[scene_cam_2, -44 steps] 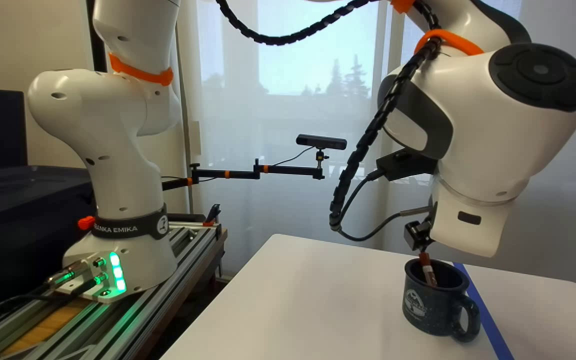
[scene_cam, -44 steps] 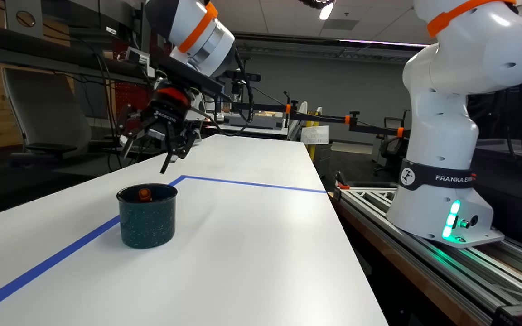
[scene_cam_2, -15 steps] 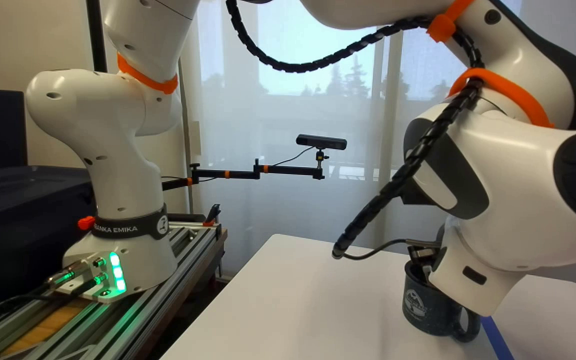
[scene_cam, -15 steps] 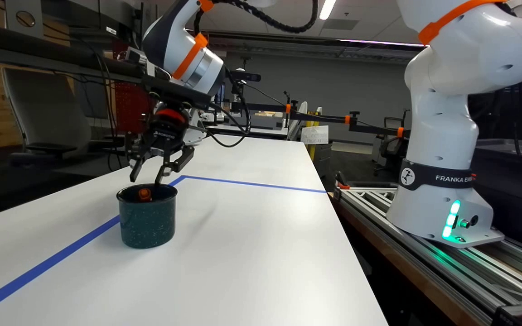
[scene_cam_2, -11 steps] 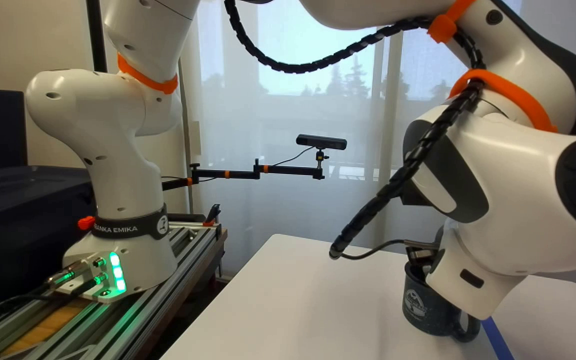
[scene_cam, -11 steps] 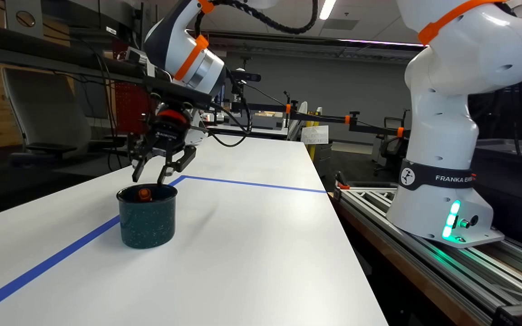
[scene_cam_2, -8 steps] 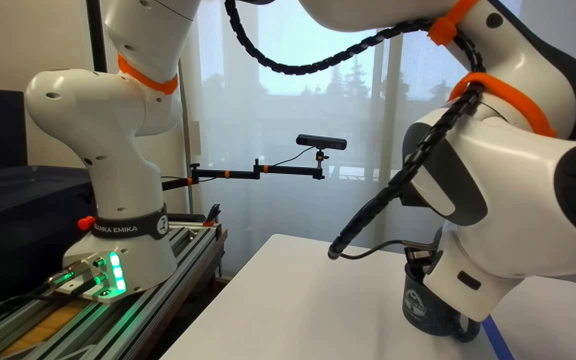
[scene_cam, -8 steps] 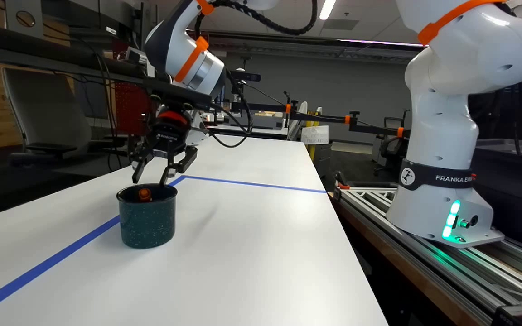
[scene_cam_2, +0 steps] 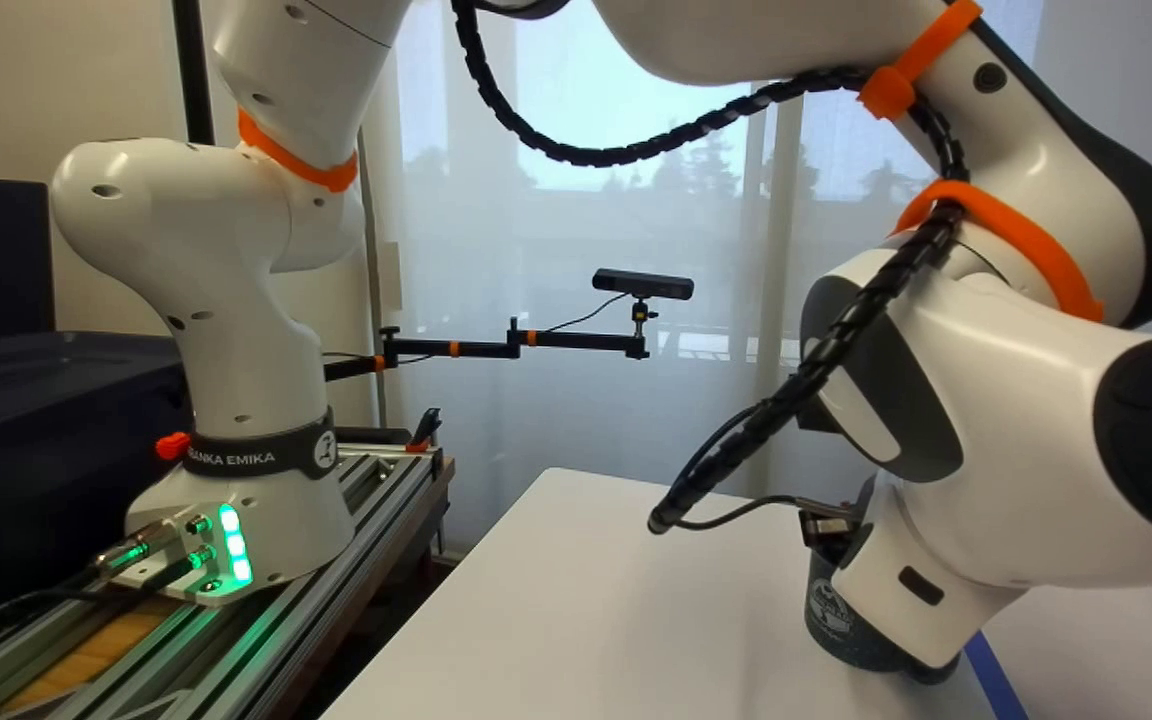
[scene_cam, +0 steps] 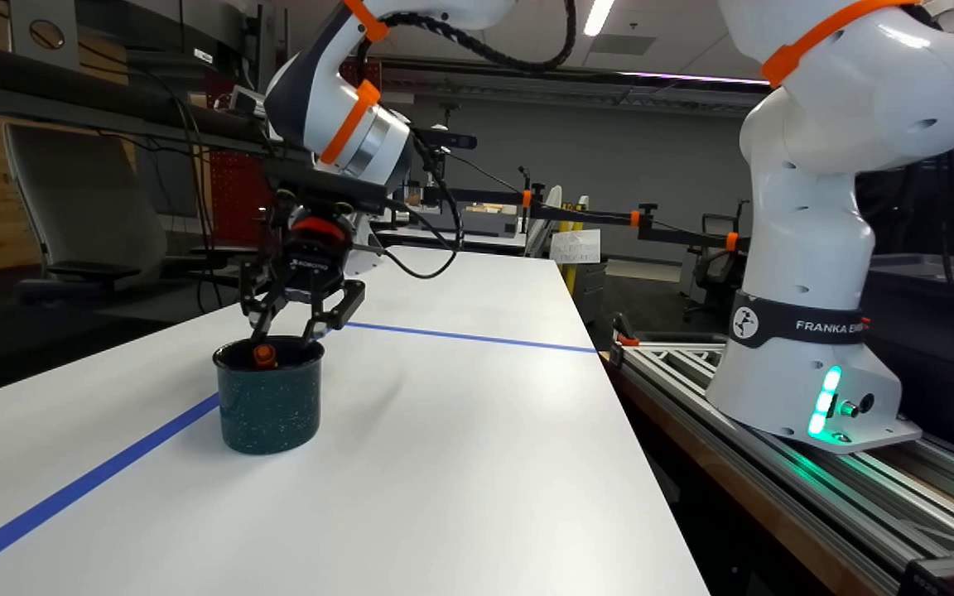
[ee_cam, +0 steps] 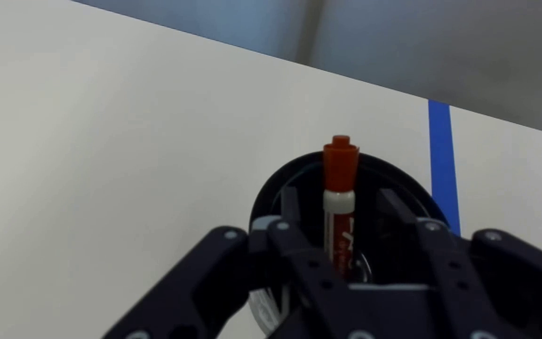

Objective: Remove the marker from the cup

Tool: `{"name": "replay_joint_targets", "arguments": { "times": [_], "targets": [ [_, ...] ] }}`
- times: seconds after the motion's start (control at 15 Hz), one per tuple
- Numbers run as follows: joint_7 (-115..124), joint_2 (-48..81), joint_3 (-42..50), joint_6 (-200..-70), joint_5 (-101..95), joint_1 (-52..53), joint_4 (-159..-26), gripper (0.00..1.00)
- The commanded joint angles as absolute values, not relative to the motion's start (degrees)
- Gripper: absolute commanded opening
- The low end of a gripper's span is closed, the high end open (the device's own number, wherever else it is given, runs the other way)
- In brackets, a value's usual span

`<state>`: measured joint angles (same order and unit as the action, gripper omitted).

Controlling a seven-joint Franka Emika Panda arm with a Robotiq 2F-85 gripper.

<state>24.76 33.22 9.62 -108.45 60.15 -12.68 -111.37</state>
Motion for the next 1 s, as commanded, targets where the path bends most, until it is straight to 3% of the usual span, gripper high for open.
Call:
{"name": "replay_joint_targets", "arguments": {
  "times": [0.0, 0.93],
  "targets": [
    [26.1, 35.5, 9.9, -106.6, 60.9, -12.9, -108.8, 0.46],
    [27.6, 38.0, 9.6, -105.1, 60.6, -12.6, -105.3, 0.44]
  ]
}}
